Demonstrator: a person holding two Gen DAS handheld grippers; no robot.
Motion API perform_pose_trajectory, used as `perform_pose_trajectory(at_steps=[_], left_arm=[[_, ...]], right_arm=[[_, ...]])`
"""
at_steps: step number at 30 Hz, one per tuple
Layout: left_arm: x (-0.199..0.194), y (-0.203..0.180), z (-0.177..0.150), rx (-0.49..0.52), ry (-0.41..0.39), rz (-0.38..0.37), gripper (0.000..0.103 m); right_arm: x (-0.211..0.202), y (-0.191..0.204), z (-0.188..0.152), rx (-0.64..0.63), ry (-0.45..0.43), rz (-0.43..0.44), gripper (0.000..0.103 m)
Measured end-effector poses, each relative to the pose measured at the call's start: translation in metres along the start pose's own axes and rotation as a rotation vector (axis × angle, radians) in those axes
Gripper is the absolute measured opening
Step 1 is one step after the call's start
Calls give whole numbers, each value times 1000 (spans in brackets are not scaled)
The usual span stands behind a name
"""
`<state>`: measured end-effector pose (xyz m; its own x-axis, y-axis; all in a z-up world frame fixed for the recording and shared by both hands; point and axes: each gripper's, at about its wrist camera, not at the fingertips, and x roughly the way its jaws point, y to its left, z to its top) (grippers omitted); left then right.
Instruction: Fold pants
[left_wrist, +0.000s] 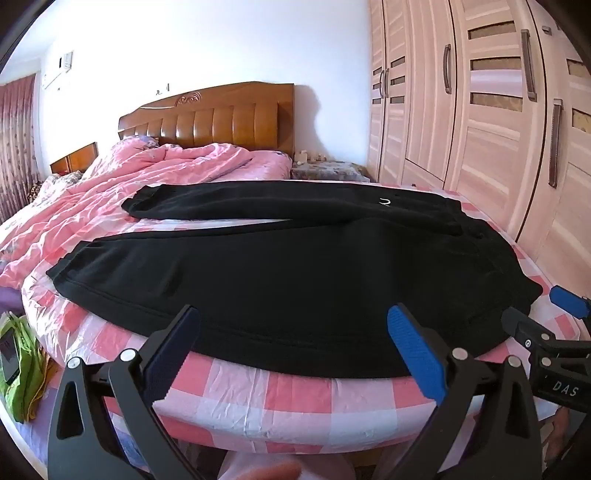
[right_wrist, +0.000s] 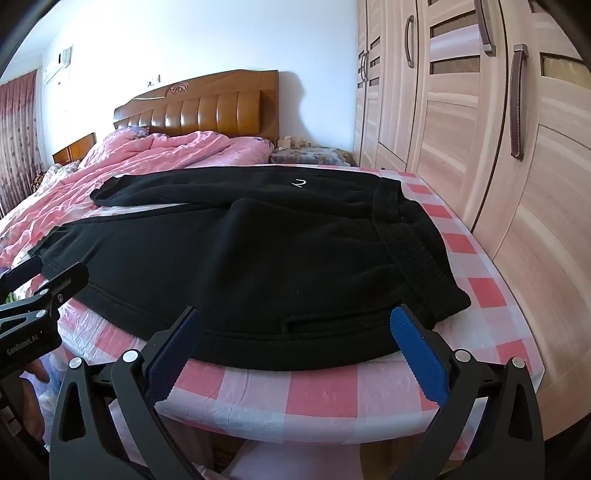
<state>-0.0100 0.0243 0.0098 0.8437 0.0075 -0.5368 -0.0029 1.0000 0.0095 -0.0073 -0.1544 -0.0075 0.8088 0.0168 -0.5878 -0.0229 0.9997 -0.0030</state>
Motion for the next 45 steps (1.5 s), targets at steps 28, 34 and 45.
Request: perform_pose_trajectory(at_steps=[28,34,45], left_arm=[[2,9,-3,-27,11,16,102],[7,11,-5,-33,37,19,102],[31,8,-8,16,119,-29,102]], right_arm=[[2,2,-6,5,0,0,99],[4,-1,-8,10,6,5,99],[24,-18,9,5,-16,9,99]])
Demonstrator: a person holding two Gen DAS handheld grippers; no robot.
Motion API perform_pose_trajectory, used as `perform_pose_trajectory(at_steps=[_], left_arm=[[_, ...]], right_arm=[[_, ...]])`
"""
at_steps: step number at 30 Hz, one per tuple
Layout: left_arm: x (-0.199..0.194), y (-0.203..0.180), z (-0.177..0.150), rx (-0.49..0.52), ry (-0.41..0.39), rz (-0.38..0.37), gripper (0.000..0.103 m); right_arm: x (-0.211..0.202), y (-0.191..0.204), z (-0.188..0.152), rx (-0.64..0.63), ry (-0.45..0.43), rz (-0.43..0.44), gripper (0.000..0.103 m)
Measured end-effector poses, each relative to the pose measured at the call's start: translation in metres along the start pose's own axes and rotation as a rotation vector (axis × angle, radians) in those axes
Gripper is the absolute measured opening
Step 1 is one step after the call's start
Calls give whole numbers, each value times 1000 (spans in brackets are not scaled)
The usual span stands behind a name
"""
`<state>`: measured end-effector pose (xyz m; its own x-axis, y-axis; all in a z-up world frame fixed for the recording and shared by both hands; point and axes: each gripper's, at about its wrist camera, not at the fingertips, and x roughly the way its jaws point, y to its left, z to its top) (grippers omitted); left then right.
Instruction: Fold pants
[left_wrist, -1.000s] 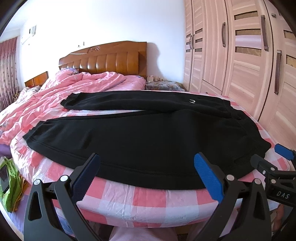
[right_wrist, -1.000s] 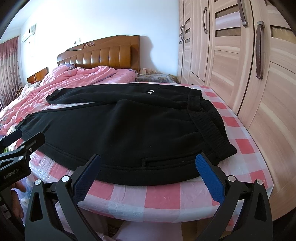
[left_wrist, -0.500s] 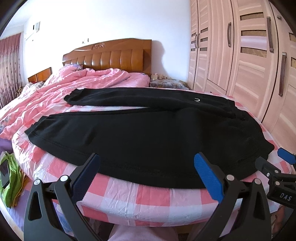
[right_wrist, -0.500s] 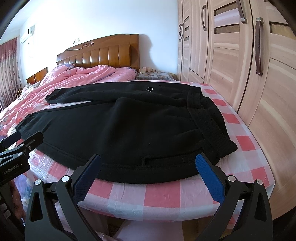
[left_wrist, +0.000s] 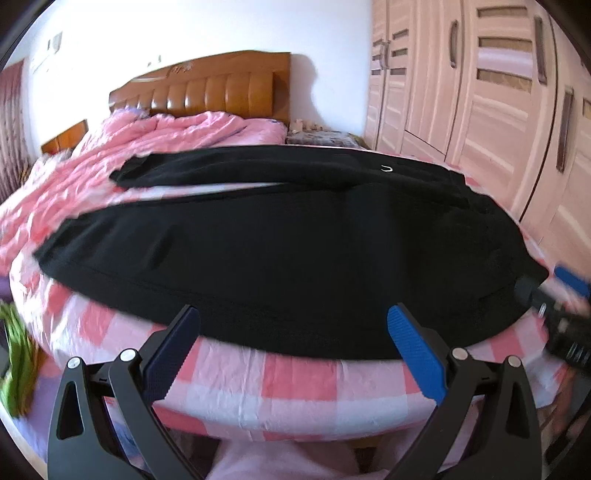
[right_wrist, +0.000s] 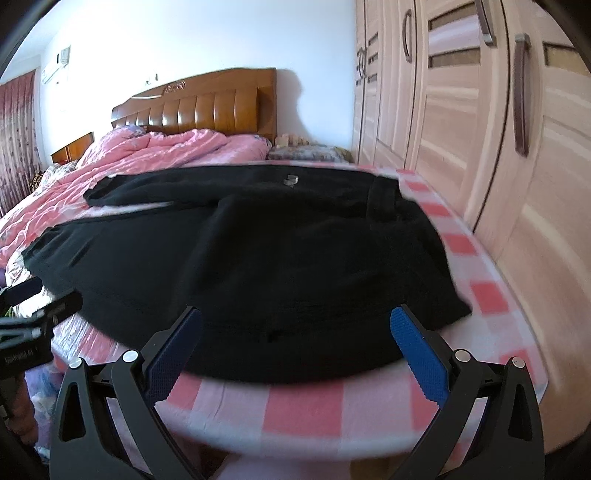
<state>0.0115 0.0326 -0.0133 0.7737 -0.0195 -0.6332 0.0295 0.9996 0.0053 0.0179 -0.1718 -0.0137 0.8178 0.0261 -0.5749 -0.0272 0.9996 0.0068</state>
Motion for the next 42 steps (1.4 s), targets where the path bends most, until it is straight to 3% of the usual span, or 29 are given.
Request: perform_pose_trajectory(at_steps=[3,7,10,14,16,19,22,27,33,35,36,37,39,40,42], left_arm=[[13,-3,21,63,-23,27,102],[40,1,67,98,-57,44,102],[79,12,112,80,27,-29,102],[148,32,174,30,170,-51,101],[177,33,200,29,191,-52,101],[237,30,235,18,305,-128,101],[289,22,260,38,342,-187,101],[349,-2,282,198,331,-272,100],[377,-25,290,402,262,-394,100],[380,-32,290,477,256,-422,100],[382,-35,291,510,256,-433,98],[385,-39,292,548,263,-450,94],[390,-42,294,578,276,-475,84],[393,-44,296,592,287,-500,78],[394,-44,298,612,292,-530,76]], right_arm=[[15,-12,29,-16,-3,7,99],[50,-40,74,17,43,83,99],[92,-70,111,87,107,151,99],[139,-92,157,44,119,124,99],[173,-105,166,39,185,119,99],[224,-127,179,66,269,165,99],[271,-152,194,79,325,178,99],[329,-183,212,65,350,198,99],[369,-166,218,-102,429,314,99],[376,-153,214,-174,468,350,93],[374,-146,213,-216,457,354,82],[373,-144,214,-226,456,367,63],[366,-140,214,-250,450,414,41],[362,-137,213,-278,443,407,32],[350,-131,212,-319,422,381,15]])
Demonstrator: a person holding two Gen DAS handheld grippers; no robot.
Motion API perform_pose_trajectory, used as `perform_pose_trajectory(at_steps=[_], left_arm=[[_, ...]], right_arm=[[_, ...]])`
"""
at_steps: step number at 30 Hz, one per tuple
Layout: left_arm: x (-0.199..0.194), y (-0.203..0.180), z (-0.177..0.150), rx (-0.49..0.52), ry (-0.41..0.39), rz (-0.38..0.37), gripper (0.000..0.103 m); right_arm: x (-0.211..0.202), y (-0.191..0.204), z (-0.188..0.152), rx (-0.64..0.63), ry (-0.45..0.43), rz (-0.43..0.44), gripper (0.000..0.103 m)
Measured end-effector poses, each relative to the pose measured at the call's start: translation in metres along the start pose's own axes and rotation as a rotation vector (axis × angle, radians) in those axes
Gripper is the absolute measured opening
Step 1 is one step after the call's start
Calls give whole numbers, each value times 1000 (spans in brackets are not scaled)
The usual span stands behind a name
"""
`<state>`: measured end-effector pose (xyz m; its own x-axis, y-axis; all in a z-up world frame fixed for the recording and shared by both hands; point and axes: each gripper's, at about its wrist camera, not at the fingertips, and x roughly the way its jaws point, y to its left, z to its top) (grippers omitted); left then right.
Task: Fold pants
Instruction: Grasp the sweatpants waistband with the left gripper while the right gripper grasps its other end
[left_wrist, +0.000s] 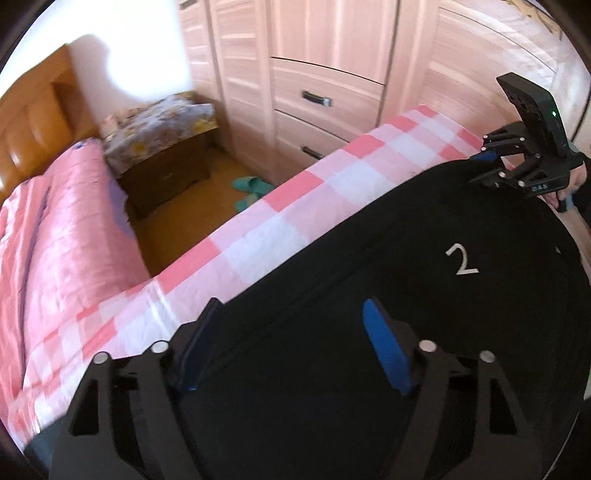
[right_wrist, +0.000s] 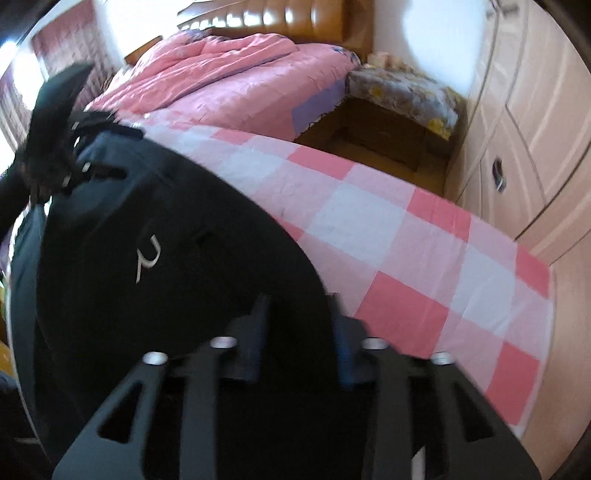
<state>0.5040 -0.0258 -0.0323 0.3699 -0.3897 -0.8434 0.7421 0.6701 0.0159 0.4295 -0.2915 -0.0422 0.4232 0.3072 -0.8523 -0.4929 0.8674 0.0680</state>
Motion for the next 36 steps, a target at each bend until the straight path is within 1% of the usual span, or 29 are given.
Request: perform_pose_trajectory(at_steps=[1,3,4,7,8,9,10,13,14,15,17,18,19,20,22,25,26,27,28,30,32,33,35,36], left_arm=[[1,-1,2,25,4,-16,76],[1,-4,5,64,8,-33,76],[0,-5,6,83,7,-36,76],[-3,-6,11,134,4,-73,77],[-4,-6,13,151,4,-79,79],[-5,-5,15,162,7,-82,83],[-6,-4,16,170,13,-97,83],[-6,5,20,192,50,-161,83],[-5,6,20,191,66,-196,83],[-2,6,19,193,97,-250,83],[1,0,14,228,150,-306,82],[1,-5,10,248,168,-307,71],[2,-9,5,268,181,-301,40],[0,-13,-1,278,182,-272,28],[-12,-17,-8,265,148,-228,17],[-54,-35,-20,292,48,-100,14],[-77,-46,-26,300,1,-34,13],[-94,-56,-31,311,-33,15,12],[-120,-75,-41,335,-81,81,12],[-154,-103,-57,363,-132,161,11],[-185,-142,-86,397,-174,227,11],[-195,-160,-100,414,-183,246,11],[-207,-197,-135,436,-190,293,11],[-208,-217,-153,446,-192,304,11]], right_arm=[[-7,4,-2,-7,-9,-28,9],[-25,18,-5,-55,-53,-81,9],[-40,32,-9,-84,-85,-104,9],[-69,61,-22,-151,-144,-154,8],[-78,70,-27,-165,-160,-169,8],[-86,79,-30,-174,-175,-185,8],[-92,85,-31,-180,-187,-195,8],[-105,107,-37,-171,-239,-205,8],[-111,112,-41,-161,-255,-207,7],[-113,113,-43,-156,-261,-216,7],[-118,119,-48,-141,-276,-238,7],[-118,118,-49,-130,-281,-245,7],[-119,117,-50,-118,-282,-253,7],[-119,115,-50,-109,-281,-260,7],[-120,115,-50,-103,-282,-279,7],[-129,122,-53,-100,-297,-304,7],[-136,124,-54,-99,-316,-311,7],[-144,128,-58,-100,-332,-315,7],[-157,132,-62,-101,-356,-321,7],[-175,142,-74,-108,-389,-315,7],[-194,154,-98,-113,-425,-293,7],[-199,159,-111,-115,-433,-277,7],[-203,171,-143,-119,-432,-247,7],[-202,175,-155,-117,-422,-238,7]])
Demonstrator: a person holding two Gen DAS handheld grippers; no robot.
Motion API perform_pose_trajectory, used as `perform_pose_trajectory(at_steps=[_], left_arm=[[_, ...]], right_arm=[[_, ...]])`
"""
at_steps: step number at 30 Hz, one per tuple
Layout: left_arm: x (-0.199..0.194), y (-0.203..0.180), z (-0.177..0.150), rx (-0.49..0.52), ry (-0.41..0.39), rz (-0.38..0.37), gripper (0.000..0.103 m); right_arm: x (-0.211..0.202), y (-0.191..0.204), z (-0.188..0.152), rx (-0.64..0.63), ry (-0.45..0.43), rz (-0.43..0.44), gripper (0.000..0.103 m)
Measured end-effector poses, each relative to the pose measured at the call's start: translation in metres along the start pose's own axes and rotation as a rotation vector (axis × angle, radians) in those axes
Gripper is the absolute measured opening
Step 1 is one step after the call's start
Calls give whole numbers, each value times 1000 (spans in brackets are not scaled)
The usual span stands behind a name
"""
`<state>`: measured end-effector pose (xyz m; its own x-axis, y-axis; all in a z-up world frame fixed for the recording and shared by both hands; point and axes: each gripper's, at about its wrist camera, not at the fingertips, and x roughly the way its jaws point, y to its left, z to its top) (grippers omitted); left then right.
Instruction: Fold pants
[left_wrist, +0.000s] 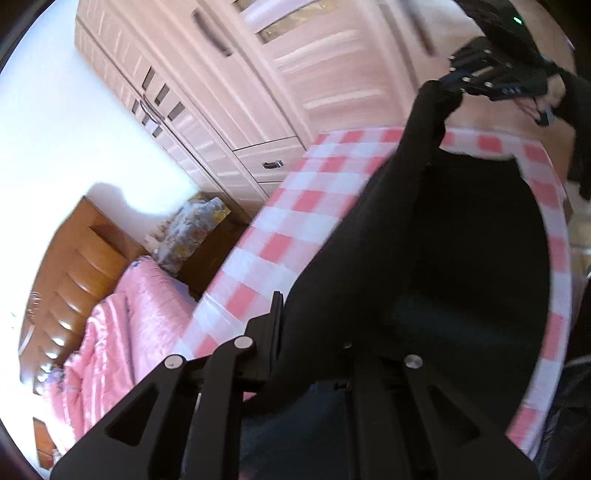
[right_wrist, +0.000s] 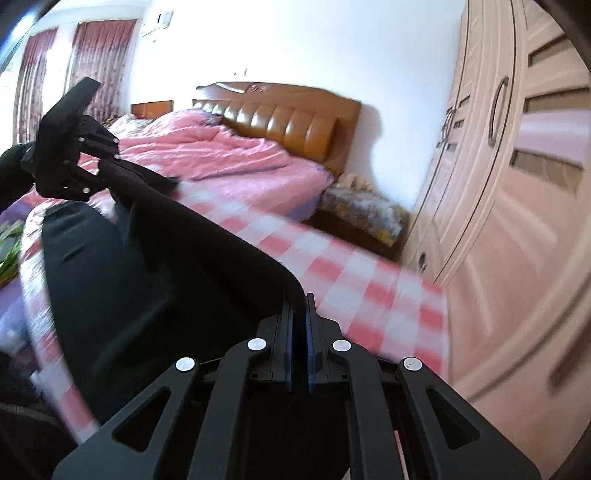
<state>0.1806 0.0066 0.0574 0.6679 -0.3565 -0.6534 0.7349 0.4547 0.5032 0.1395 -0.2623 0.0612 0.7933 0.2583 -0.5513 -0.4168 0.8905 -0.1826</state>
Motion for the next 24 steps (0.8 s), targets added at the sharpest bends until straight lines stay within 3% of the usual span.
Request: perform_pose_trajectory(at_steps=[3,7,12,14,15,16,17,19,20,22,24], left_arm=[[-10,-53,-20,25,24,19,11],[8,-113,-54,46,100,15,11],[29,-142,-83,-16,149,17,17],[26,-145,-86,-50,127,10,27],[21,-144,-87,-73,115,11,46],[16,-142,-87,-106,97,34,74],[6,-136,-87,-162,69,40,84],[-12,-125,-90,-274,18,26,90],[-23,-117,-96,-364,2,25,92],[-34,-105,-105,-510,4,54,100],[-39,-92,-121,-689,25,61,100]], right_arm=[[-9,20,-44,6,57,26,7],[3,40,-99,34,162,51,7],[5,57,-118,62,197,54,9],[-1,57,-122,105,205,64,14],[-5,56,-126,128,213,76,20],[-9,56,-128,147,216,82,27],[-17,57,-132,168,205,84,31],[-33,55,-139,222,172,92,56],[-42,53,-144,260,159,80,61],[-52,48,-154,327,147,49,63],[-56,36,-167,445,150,36,63]])
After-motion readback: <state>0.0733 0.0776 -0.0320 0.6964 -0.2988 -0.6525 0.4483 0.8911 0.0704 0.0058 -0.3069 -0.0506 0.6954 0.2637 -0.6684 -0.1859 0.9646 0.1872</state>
